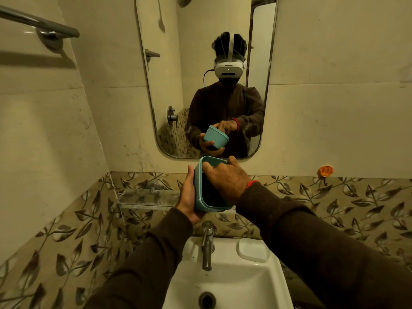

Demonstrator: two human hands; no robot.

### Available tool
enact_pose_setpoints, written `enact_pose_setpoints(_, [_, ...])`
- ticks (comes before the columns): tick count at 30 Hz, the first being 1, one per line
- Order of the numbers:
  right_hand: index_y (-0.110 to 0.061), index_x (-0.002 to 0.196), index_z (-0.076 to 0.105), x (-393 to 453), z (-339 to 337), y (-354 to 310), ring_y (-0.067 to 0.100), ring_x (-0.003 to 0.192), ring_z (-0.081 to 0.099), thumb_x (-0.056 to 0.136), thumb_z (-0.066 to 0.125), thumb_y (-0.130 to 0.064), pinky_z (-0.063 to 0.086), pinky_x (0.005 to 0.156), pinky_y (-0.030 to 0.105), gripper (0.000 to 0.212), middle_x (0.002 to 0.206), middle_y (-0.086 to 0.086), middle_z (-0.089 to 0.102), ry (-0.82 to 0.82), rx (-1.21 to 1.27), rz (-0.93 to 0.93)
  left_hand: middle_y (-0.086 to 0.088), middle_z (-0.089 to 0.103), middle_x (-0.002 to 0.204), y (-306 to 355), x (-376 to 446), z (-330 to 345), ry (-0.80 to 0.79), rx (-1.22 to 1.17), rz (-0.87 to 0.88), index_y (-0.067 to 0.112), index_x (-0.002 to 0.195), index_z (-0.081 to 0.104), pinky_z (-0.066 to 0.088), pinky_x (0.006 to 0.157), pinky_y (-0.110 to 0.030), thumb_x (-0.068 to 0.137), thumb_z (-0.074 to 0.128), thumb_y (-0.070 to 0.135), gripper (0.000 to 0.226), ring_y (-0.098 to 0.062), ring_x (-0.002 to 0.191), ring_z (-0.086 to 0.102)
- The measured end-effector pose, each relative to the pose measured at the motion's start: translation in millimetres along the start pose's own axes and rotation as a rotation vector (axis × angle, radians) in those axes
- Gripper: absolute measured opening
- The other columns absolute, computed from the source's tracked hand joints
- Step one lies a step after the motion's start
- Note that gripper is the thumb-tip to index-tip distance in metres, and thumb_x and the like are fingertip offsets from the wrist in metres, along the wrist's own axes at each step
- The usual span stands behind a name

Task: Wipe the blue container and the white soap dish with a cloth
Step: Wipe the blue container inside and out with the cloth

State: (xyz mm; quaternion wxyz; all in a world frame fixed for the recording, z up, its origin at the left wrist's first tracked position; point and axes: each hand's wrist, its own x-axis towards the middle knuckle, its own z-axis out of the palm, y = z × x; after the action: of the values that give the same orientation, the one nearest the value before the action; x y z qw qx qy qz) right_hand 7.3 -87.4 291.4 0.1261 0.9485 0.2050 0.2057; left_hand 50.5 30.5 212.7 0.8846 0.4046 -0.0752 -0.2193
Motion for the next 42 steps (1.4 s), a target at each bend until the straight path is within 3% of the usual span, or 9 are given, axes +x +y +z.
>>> enact_pose_setpoints(5, [-0.012, 0.135, 0.035, -1.6, -4.6, -13.3, 0.03, 0.108, 0.058, 0.089, 0.058, -0.032, 0.036, 0.103, 0.047, 0.055, 0.121, 0.011, 0.06, -0.237, 0.068, -0.081, -0.02, 0.073, 0.121, 3.4, 3.5, -3.1, 0.017, 0.008, 0.001, 0.017, 0.127, 0.067, 0.061, 0.076, -0.049, 0.091, 0.036, 0.077, 0.076, -0.037, 0.105, 0.073])
enact_pose_setpoints(10, [-0.017, 0.124, 0.045, 1.1, -13.5, -8.6, 0.031, 0.106, 0.058, 0.085, 0.057, -0.015, 0.052, 0.091, 0.046, 0.041, 0.121, 0.014, 0.059, -0.389, 0.571, 0.124, -0.022, 0.066, 0.132, -2.1, 0.5, -6.5, -0.01, -0.04, -0.011, 0.011, 0.125, 0.071, 0.057, 0.092, -0.052, 0.091, 0.037, 0.076, 0.081, -0.039, 0.119, 0.065])
enact_pose_setpoints(15, [-0.015, 0.115, 0.052, 2.9, -18.8, -14.4, 0.026, 0.103, 0.057, 0.084, 0.049, 0.0, 0.053, 0.089, 0.044, 0.035, 0.108, 0.007, 0.059, -0.307, 1.02, 0.334, -0.022, 0.068, 0.129, -2.9, -2.5, -5.3, -0.037, -0.129, -0.001, 0.011, 0.117, 0.076, 0.057, 0.092, -0.053, 0.089, 0.039, 0.077, 0.081, -0.039, 0.115, 0.068])
enact_pose_setpoints(20, [-0.018, 0.104, 0.055, 8.0, -15.6, -14.4, 0.026, 0.102, 0.06, 0.086, 0.057, -0.001, 0.055, 0.087, 0.047, 0.025, 0.108, 0.01, 0.063, -0.073, 1.283, 0.536, -0.023, 0.065, 0.133, 2.3, -6.9, 2.8, -0.002, -0.138, 0.022, 0.021, 0.133, 0.064, 0.053, 0.091, -0.057, 0.088, 0.037, 0.078, 0.077, -0.042, 0.117, 0.064])
enact_pose_setpoints(24, [-0.019, 0.096, 0.055, 14.1, -10.9, -9.0, 0.024, 0.095, 0.063, 0.081, 0.07, -0.011, 0.056, 0.082, 0.042, 0.023, 0.103, 0.006, 0.065, 0.217, 1.296, 0.657, -0.023, 0.065, 0.133, -7.9, -9.6, 9.3, 0.022, -0.194, 0.049, 0.02, 0.139, 0.058, 0.053, 0.093, -0.055, 0.094, 0.034, 0.072, 0.073, -0.042, 0.119, 0.062])
enact_pose_setpoints(27, [-0.025, 0.093, 0.055, 10.0, -4.6, -14.7, 0.015, 0.089, 0.062, 0.082, 0.07, -0.015, 0.055, 0.071, 0.029, 0.021, 0.099, 0.0, 0.064, 0.317, 1.187, 0.591, -0.023, 0.068, 0.129, -11.3, -10.5, 10.0, 0.007, -0.194, 0.025, 0.019, 0.138, 0.06, 0.054, 0.092, -0.054, 0.092, 0.036, 0.074, 0.075, -0.041, 0.117, 0.064])
enact_pose_setpoints(30, [-0.029, 0.093, 0.056, 4.3, -5.1, -16.9, 0.016, 0.095, 0.062, 0.086, 0.064, -0.011, 0.054, 0.077, 0.031, 0.021, 0.102, 0.001, 0.066, 0.253, 1.123, 0.414, -0.022, 0.069, 0.127, -14.8, -9.9, 4.3, -0.013, -0.197, 0.01, 0.018, 0.133, 0.064, 0.058, 0.086, -0.054, 0.091, 0.041, 0.074, 0.073, -0.041, 0.111, 0.069])
enact_pose_setpoints(38, [-0.019, 0.091, 0.062, -17.9, -11.2, -11.8, 0.016, 0.096, 0.062, 0.084, 0.058, 0.004, 0.055, 0.085, 0.035, 0.024, 0.1, 0.0, 0.067, -0.174, 0.969, 0.024, -0.02, 0.073, 0.12, -4.4, -4.9, -18.3, -0.055, -0.126, -0.063, 0.016, 0.112, 0.079, 0.059, 0.08, -0.056, 0.09, 0.035, 0.077, 0.078, -0.038, 0.104, 0.072])
enact_pose_setpoints(42, [-0.018, 0.105, 0.068, -12.3, -9.9, -8.1, 0.018, 0.102, 0.062, 0.086, 0.064, -0.008, 0.051, 0.089, 0.031, 0.022, 0.109, 0.003, 0.069, -0.011, 0.737, 0.043, -0.023, 0.074, 0.116, -15.4, -9.3, -17.1, -0.052, -0.156, -0.119, 0.017, 0.109, 0.08, 0.059, 0.08, -0.057, 0.091, 0.038, 0.075, 0.074, -0.041, 0.099, 0.073])
